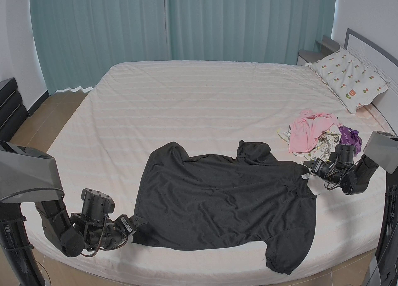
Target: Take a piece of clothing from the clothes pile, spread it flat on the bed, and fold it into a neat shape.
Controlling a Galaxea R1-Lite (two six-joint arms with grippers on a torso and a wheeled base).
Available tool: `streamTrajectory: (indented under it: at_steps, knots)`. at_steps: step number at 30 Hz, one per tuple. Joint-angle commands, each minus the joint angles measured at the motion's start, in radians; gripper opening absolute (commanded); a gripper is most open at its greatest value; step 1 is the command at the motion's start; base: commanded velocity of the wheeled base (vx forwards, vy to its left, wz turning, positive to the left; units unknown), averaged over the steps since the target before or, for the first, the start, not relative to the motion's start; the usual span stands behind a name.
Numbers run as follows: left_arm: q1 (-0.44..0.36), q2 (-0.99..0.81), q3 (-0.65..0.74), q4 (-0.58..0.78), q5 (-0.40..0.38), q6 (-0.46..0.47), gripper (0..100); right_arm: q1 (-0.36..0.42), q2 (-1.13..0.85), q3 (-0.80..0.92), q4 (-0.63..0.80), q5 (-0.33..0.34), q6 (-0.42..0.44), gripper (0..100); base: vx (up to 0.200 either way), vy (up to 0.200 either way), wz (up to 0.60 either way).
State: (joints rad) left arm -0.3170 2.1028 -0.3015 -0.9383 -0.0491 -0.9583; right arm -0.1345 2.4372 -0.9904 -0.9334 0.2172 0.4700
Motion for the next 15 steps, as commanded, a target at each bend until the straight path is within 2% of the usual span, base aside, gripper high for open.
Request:
streamTrajectory:
  at_steps: [1, 6, 9, 15]
  knots:
    - [-0.031, 0.046, -0.007, -0.002, 0.035, 0.009, 100, -0.011, -0.023, 0.036, 0.004, 0.005, -0.001, 100, 0.000, 0.000, 0.00]
    - [-0.033, 0.048, -0.007, -0.031, 0.040, 0.003, 100, -0.036, -0.078, 0.087, 0.002, 0.028, 0.007, 100, 0.000, 0.000, 0.00]
    - [-0.034, 0.056, 0.002, -0.051, 0.041, 0.006, 100, -0.048, -0.159, 0.176, -0.007, 0.057, 0.015, 100, 0.000, 0.000, 0.00]
    - [-0.036, 0.062, 0.004, -0.053, 0.043, 0.009, 100, -0.034, -0.256, 0.345, -0.012, 0.059, 0.053, 100, 0.000, 0.000, 0.00]
